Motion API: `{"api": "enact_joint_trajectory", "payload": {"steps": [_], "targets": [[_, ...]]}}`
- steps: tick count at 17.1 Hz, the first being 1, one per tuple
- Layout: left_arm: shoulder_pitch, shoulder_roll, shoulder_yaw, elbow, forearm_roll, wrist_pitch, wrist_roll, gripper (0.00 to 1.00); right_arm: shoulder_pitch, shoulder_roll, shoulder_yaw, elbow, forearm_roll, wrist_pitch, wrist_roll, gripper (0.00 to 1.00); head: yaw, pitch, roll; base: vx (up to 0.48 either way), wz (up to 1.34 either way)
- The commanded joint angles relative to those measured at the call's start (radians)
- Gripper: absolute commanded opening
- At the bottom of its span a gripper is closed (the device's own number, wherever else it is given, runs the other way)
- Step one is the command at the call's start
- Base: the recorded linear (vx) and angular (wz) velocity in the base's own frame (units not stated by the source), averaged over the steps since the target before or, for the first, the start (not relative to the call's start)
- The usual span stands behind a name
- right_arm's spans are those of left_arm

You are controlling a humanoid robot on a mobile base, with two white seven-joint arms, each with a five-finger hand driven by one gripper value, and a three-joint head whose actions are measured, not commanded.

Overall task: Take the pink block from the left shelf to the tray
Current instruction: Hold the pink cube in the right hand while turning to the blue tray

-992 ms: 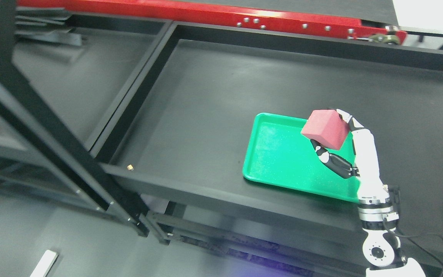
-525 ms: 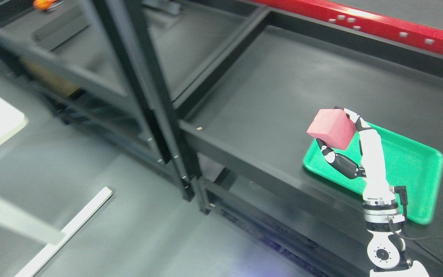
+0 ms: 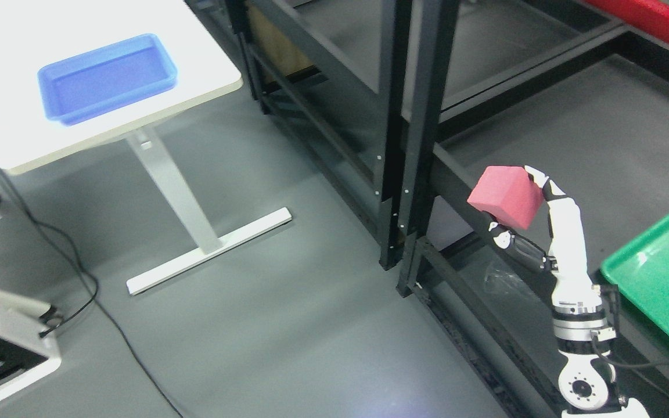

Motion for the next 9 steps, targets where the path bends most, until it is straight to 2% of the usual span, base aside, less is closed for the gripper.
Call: {"api": "enact_joint_trajectory", "payload": {"steps": [1, 9], "targets": [[0.020, 0.017, 0.000, -0.017, 0.000, 0.001, 0.000, 1.00, 0.001, -0.018, -0.002, -0.006, -0.004, -0.008, 0.000, 0.05, 0.0000, 0.000, 0.000, -0.188, 0.81], [0.020, 0.017, 0.000, -0.017, 0.000, 0.001, 0.000, 1.00, -0.002, -0.018, 0.008, -0.004, -0.003, -0.011, 0.004, 0.05, 0.0000, 0.000, 0.000, -0.124, 0.67]]}}
